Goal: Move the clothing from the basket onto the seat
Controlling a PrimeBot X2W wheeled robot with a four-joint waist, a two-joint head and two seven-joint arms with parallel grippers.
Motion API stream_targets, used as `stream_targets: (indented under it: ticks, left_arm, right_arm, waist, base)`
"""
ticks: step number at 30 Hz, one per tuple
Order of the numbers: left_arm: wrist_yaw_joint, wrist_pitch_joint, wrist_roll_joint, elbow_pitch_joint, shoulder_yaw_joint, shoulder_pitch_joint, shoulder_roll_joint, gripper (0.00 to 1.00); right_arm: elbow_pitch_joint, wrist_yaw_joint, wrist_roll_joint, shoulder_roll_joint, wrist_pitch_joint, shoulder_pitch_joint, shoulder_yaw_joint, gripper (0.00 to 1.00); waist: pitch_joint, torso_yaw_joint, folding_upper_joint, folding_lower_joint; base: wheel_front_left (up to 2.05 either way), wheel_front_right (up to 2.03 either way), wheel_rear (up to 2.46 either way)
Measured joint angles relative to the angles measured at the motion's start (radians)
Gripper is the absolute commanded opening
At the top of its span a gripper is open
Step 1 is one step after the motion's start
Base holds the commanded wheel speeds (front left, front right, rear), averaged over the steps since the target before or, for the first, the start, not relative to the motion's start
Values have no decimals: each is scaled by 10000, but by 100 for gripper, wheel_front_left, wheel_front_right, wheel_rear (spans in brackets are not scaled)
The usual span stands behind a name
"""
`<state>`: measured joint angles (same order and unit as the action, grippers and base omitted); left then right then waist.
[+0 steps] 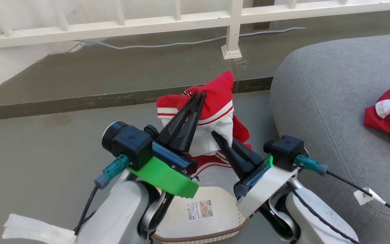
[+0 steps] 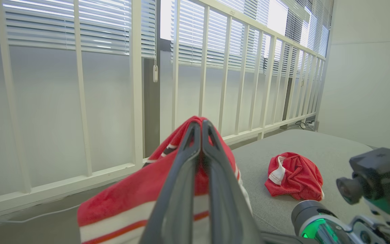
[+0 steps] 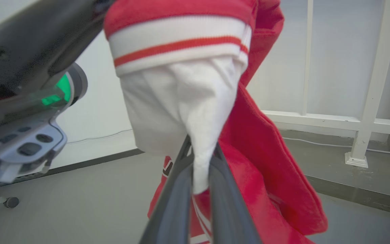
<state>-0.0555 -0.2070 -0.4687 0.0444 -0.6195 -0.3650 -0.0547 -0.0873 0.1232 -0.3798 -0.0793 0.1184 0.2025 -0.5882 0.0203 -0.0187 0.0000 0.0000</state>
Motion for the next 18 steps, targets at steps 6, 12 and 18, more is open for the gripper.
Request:
stream_targets:
  ticks: [6,12,18]
  left_arm:
    - [29,12,44,23,-4,2,-6,100]
    - [29,132,61,21,-96,12,-117,100]
    - [15,424,186,-6,-428,181,-418,100]
  right_arm:
    - [-23,0,-13,-144,102,195,174,0]
    - [-238,-2,-38,-253,192,198,543,0]
    - [-502,-111,-92,-487,307,219,963,0]
  waist:
    - [34,-30,0,0]
    - [89,-53,0,0]
    - [163,-110,0,0]
  base:
    - [0,0,0]
    - [0,0,0]
    - [0,0,0]
